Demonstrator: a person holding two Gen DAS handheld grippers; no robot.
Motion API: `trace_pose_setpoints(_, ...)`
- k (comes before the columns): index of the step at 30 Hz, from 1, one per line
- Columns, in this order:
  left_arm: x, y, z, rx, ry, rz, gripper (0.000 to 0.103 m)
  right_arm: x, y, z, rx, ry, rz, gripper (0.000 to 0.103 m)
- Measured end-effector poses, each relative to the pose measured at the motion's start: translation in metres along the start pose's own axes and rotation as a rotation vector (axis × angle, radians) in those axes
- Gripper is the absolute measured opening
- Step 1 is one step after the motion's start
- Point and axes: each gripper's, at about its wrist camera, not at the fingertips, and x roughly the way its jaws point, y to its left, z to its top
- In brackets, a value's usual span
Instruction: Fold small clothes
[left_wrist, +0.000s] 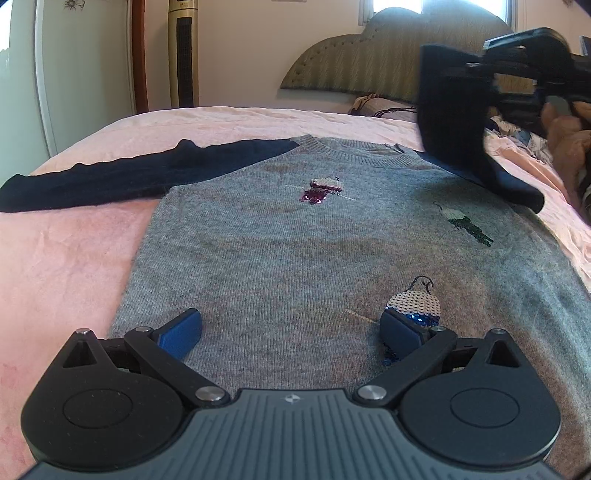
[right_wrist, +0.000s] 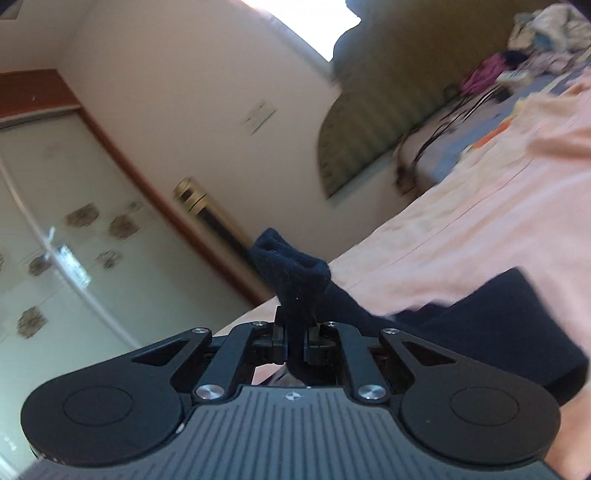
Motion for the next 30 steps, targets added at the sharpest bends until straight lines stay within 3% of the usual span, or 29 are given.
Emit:
trace_pose_setpoints(2,-0.001,0.003,-0.001,-0.014,-0.007,-0.015,0.103,0.026,0.015,-0.027,0.044,0.070,0.031,0.021)
trace_pose_setpoints(4,-0.003,0.009,-0.001,-0.038,-0.017,-0.040,0.103,0.028,0.017,-0.052,0.114,0.095,0.043,0.053)
trace_pose_setpoints(5,-0.005,0.011,-0.001,-0.048,-0.019,-0.055,0.103,0.019,0.018,-0.062,0.129,0.085,0.030,0.057)
trace_pose_setpoints(9,-0.012,0.015,0.011,-0.038,-0.001,-0.086,0.103,-0.030,0.017,-0.103,0.030,0.097,-0.010,0.059)
trace_pose_setpoints(12,-0.004,0.030,0.043,-0.150,-0.001,-0.195,0.103,-0.059,0.001,-0.120,-0.062,0.107,-0.052,0.064)
trace_pose_setpoints(15,0.031,0.049,0.075,-0.324,0.061,-0.365,0.103,-0.074,-0.023,-0.126,0.035,0.092,-0.023,0.069)
trace_pose_setpoints(17,0.063,0.052,0.089,-0.423,0.131,-0.414,0.103,-0.078,-0.031,-0.126,0.086,0.064,0.018,0.077)
trace_pose_setpoints(19,0.083,0.045,0.099,-0.446,0.164,-0.463,0.103,-0.078,-0.037,-0.125,0.131,0.058,0.034,0.083)
trace_pose_setpoints(21,0.105,0.033,0.107,-0.421,0.196,-0.435,0.101,-0.079,-0.040,-0.124,0.156,0.049,0.061,0.083)
trace_pose_setpoints(23,0.118,0.022,0.111,-0.390,0.198,-0.382,0.083,-0.080,-0.041,-0.124,0.167,0.047,0.072,0.083)
trace_pose_setpoints(24,0.120,0.015,0.114,-0.355,0.186,-0.344,0.056,-0.080,-0.040,-0.124,0.166,0.048,0.076,0.084)
trace_pose_setpoints(25,0.123,0.010,0.118,-0.324,0.198,-0.304,0.017,-0.079,-0.039,-0.124,0.163,0.050,0.080,0.086)
trace_pose_setpoints(26,0.127,0.006,0.120,-0.307,0.217,-0.273,0.008,-0.079,-0.038,-0.124,0.159,0.052,0.081,0.086)
trace_pose_setpoints(27,0.126,0.004,0.122,-0.303,0.212,-0.256,0.008,-0.079,-0.037,-0.124,0.154,0.053,0.083,0.087)
trace_pose_setpoints(30,0.104,0.002,0.137,-0.214,0.088,-0.168,0.005,-0.078,-0.036,-0.124,0.147,0.057,0.084,0.088)
